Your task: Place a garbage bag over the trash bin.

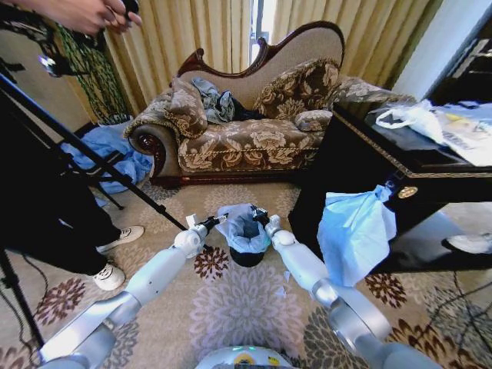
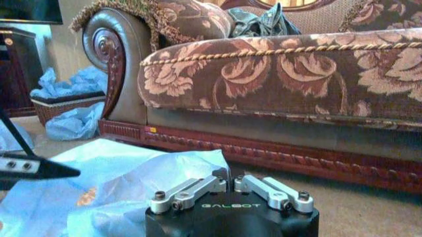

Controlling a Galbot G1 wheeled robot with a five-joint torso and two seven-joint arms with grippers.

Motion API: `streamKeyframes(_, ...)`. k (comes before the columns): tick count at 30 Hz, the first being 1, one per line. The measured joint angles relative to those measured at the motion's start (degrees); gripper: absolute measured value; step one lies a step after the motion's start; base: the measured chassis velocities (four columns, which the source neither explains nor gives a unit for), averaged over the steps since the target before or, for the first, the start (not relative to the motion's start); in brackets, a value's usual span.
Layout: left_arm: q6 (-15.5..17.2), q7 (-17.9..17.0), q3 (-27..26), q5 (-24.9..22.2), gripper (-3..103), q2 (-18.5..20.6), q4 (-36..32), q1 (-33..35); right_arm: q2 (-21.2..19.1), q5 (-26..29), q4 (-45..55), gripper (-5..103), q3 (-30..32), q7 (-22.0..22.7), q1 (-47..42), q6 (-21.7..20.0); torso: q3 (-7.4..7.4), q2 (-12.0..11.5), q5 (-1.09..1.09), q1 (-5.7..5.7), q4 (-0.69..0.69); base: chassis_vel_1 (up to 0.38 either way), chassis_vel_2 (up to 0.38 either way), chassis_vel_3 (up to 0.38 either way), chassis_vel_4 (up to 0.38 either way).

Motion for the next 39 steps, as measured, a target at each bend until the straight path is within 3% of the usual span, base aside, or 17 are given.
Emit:
streamKeyframes(6, -0.6, 0.3, 0.7, 2.3, 93, -1.5, 2.3, 0.3, 0.6, -0.1, -4.7, 0, 0.8, -1.2, 2.5, 1.3, 0.0, 0.0, 0.0, 0.0, 0.0, 0.0, 0.0, 0.0, 0.0)
streamKeyframes(17, -0.6, 0.2, 0.7, 3.0, 99, -2.8, 2.9, 0.1, 0.5, -1.2, -7.7, 0, 2.4, -1.9, 3.9, 1.8, 0.0, 0.0, 0.0, 0.0, -0.01, 0.0, 0.0, 0.0, 0.0)
streamKeyframes(29, -0.4, -0.9, -1.9, 3.3, 95, -1.6, 1.1, 1.3, 1.7, -7.2, -12.4, 0, 9.3, -2.6, 4.0, 3.0, 0.0, 0.0, -0.01, 0.01, 0.0, 0.0, 0.0, 0.0, 0.0)
streamKeyframes(39, 0.2, -1.9, -2.9, 2.3, 94, 0.1, -1.4, 1.4, 1.4, -8.0, -11.9, 0, 13.6, -0.3, 1.6, -0.3, 0.0, 0.0, 0.0, 0.01, -0.01, 0.0, 0.0, 0.0, 0.0)
